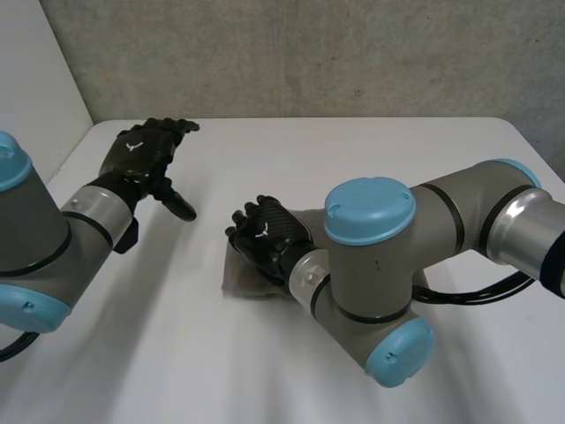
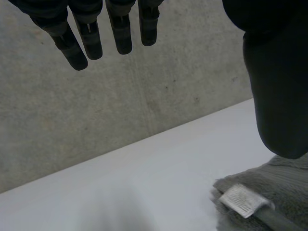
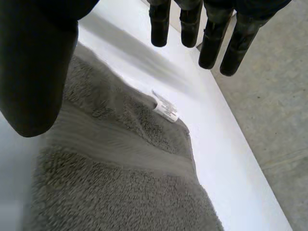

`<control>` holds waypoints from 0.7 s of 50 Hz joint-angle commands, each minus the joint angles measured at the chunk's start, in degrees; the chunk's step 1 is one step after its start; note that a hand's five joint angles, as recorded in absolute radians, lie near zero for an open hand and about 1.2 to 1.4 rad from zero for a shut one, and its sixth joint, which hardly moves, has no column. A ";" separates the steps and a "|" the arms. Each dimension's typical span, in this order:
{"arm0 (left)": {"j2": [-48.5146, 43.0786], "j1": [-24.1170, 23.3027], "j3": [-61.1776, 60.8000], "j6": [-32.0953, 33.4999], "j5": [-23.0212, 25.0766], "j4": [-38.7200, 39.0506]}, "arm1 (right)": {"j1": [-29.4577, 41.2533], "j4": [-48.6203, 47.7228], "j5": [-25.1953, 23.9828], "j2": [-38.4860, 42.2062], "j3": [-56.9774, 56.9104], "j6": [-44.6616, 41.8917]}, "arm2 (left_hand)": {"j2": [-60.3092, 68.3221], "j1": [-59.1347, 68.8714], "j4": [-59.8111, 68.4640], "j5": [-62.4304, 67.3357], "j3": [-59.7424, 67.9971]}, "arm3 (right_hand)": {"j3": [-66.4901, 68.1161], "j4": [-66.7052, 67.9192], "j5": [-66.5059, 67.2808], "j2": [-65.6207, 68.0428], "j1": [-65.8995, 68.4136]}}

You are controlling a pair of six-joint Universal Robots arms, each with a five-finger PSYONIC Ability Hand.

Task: Fold the towel.

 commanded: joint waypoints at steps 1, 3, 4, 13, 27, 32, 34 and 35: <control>-1.76 -1.64 -0.06 0.24 0.02 0.32 | -6.60 -0.11 -0.43 -7.97 7.25 2.87 | -4.12 -4.28 -4.54 -12.16 -3.56 | -4.04 -4.27 -3.22 -3.84 -4.13; -2.02 -1.91 -0.15 0.24 0.02 0.32 | -8.70 -0.28 -0.52 -9.64 10.07 3.75 | -4.12 -4.28 -4.54 -12.16 -3.56 | -4.04 -4.27 -3.22 -3.84 -4.13; -2.20 -2.09 -0.24 0.32 0.02 0.23 | -11.14 -1.15 -0.70 -11.90 14.33 4.88 | -4.12 -4.28 -4.54 -12.16 -3.56 | -4.04 -4.27 -3.22 -3.84 -4.13; -2.55 -3.14 -1.20 0.32 0.02 0.32 | -23.54 -9.14 -1.66 -16.41 33.60 4.10 | -4.28 -4.45 -4.70 -12.32 -3.72 | 1.53 1.31 2.35 1.73 1.45; -2.73 -3.49 -2.17 0.06 0.02 0.49 | -33.13 -17.24 -2.54 -16.58 41.88 -1.35 | -4.28 -4.45 -4.70 -12.32 -3.72 | 57.13 56.90 57.95 57.33 57.04; -2.38 -3.49 -2.17 -0.03 0.02 0.49 | -34.72 -18.03 -3.95 -17.28 41.71 -0.48 | -4.28 -4.45 -4.70 -12.32 -3.72 | 65.96 65.73 66.78 66.16 65.87; -2.20 -3.49 -2.17 -0.03 -0.07 0.49 | -34.72 -18.21 -4.21 -18.43 41.53 -0.56 | -4.28 -4.45 -4.70 -12.32 -3.72 | 65.96 65.73 66.78 66.16 65.87; -2.11 -3.49 -2.17 -0.03 -0.07 0.49 | -34.55 -18.21 -4.21 -19.65 40.92 -1.08 | -4.28 -4.45 -4.70 -12.32 -3.72 | 65.96 65.73 66.78 66.16 65.87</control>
